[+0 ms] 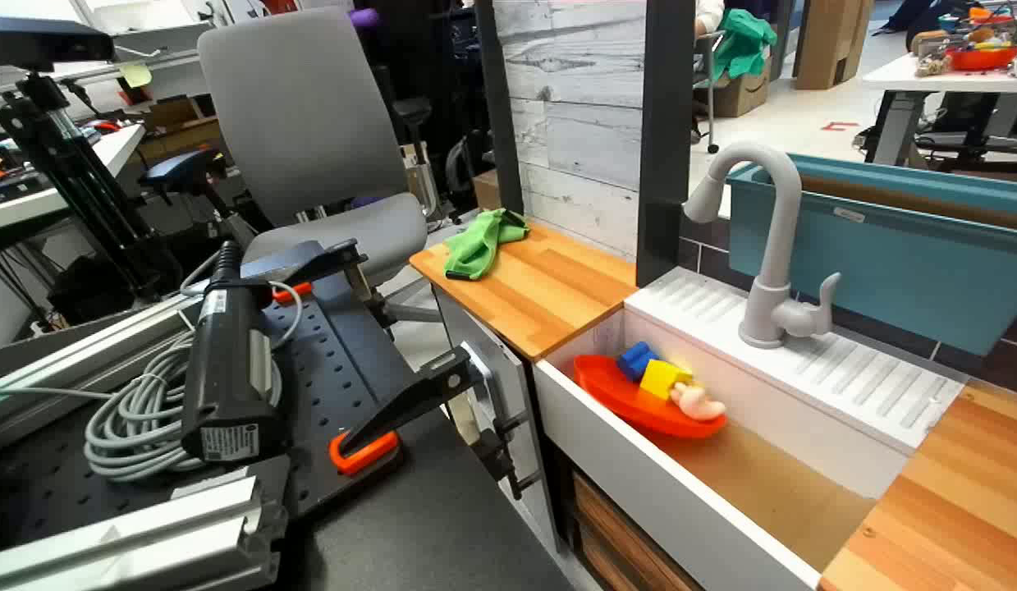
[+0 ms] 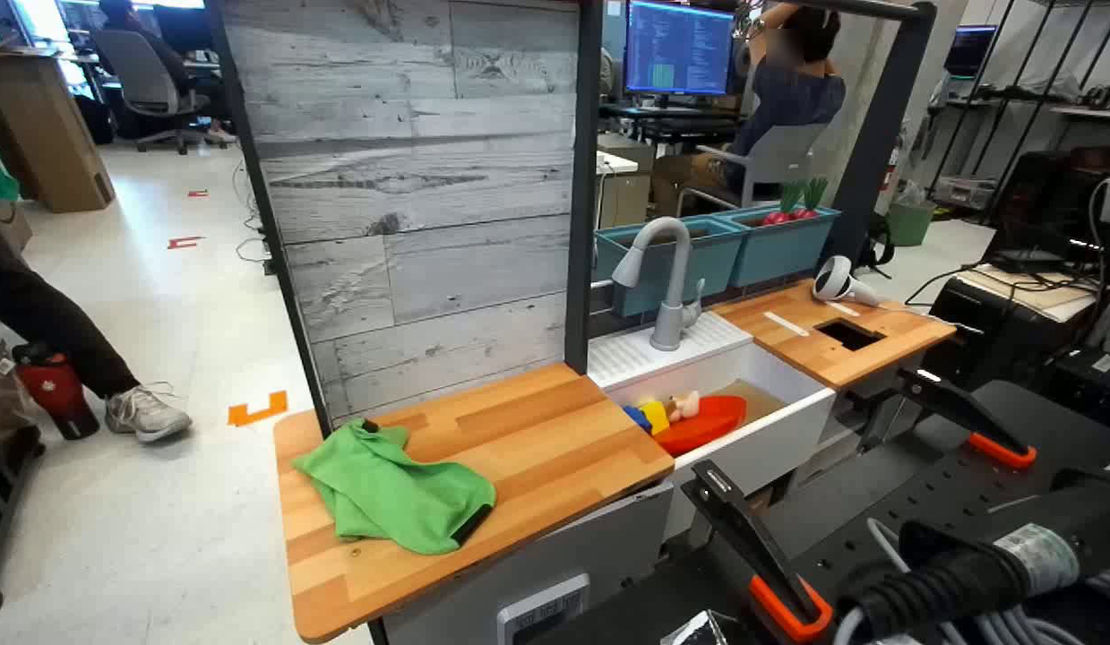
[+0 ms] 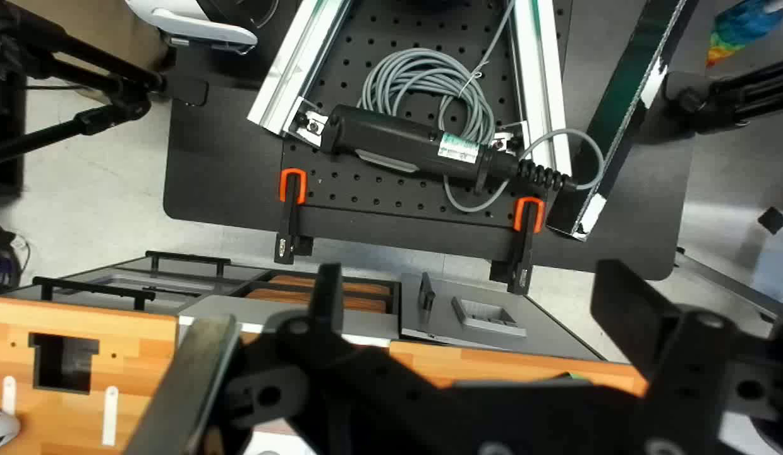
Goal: Fold the green towel.
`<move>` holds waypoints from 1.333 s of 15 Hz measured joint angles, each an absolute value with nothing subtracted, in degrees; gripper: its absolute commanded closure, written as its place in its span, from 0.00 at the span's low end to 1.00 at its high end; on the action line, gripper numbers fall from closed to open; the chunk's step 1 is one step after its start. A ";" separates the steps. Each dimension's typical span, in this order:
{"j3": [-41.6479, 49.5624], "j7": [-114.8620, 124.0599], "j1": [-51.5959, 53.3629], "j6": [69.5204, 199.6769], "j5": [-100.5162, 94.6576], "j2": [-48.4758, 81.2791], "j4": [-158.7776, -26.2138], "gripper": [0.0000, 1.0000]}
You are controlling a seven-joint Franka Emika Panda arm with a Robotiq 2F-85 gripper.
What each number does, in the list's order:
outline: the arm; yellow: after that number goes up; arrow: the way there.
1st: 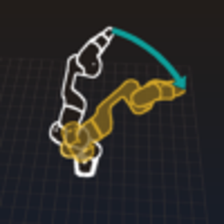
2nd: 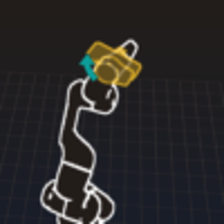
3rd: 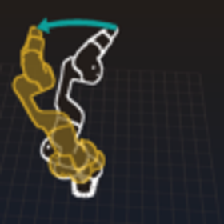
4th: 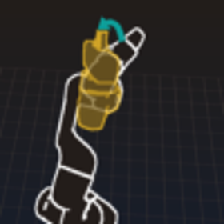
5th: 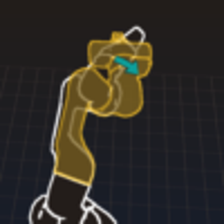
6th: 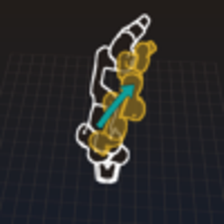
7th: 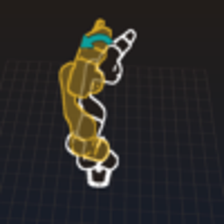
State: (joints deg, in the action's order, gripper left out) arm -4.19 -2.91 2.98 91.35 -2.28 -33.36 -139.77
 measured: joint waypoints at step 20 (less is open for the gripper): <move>-4.19 -2.09 3.03 93.56 -1.78 -31.39 -140.16 0.00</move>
